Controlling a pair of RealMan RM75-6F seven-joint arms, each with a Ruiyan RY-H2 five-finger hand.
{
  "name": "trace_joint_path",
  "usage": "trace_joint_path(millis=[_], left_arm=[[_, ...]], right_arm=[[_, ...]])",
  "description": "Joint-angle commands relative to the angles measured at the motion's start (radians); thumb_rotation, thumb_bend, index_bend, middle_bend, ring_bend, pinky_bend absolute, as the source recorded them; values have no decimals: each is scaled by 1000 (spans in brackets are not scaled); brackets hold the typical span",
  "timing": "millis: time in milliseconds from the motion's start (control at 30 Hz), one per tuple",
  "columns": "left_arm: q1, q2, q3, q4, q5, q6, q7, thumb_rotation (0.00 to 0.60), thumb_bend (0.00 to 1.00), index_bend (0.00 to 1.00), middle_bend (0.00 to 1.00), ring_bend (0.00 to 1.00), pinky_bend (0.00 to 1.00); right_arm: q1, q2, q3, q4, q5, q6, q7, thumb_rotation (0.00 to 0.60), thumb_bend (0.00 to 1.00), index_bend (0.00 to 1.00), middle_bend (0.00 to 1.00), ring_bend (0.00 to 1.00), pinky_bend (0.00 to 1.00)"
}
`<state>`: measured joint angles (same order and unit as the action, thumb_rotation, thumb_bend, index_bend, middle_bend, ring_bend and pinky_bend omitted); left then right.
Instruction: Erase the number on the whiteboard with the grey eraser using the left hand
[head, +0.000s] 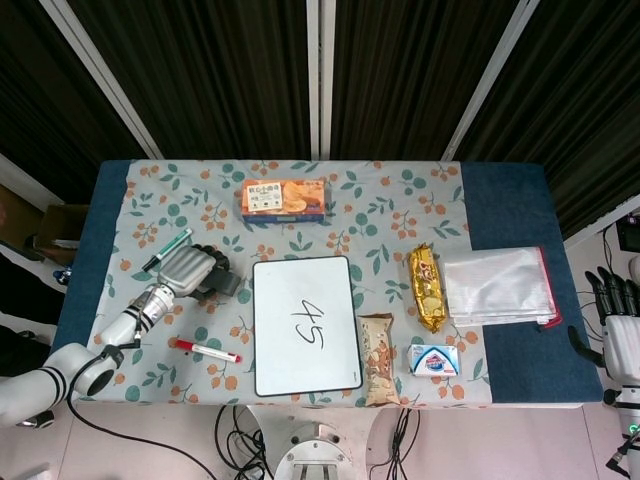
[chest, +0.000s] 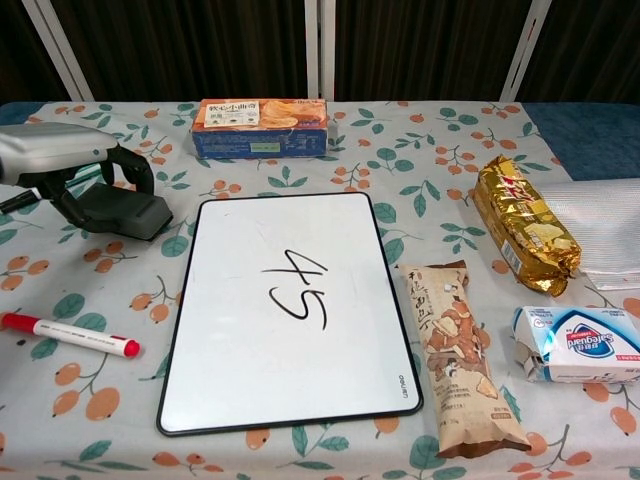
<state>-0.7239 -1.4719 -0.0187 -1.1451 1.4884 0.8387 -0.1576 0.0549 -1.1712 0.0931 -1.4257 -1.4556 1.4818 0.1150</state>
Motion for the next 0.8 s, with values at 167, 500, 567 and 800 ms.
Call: trace_joint_path(millis=[167,500,567,800], left_arm=[[0,-5,3,5,5,12,-16,600,309,476,423,325,366],[0,-10,3,14,7,28,-30,600,335,535,488,370,396],[-1,-10,4,10,10,32,-30,600,334,541,490,372,400],[-3,6,1,-40,22,58,-8,600,334,570,516,393,422]], right_arm=[[1,1,-1,-2,1,-3,-2,600,261,0,0,0,0],[1,1,1,2,5,-4,3,600,261,0,0,0,0],[1,1,1,2,4,-4,4,600,261,0,0,0,0],[3,-1,2,6,4,-6,6,600,261,0,0,0,0]])
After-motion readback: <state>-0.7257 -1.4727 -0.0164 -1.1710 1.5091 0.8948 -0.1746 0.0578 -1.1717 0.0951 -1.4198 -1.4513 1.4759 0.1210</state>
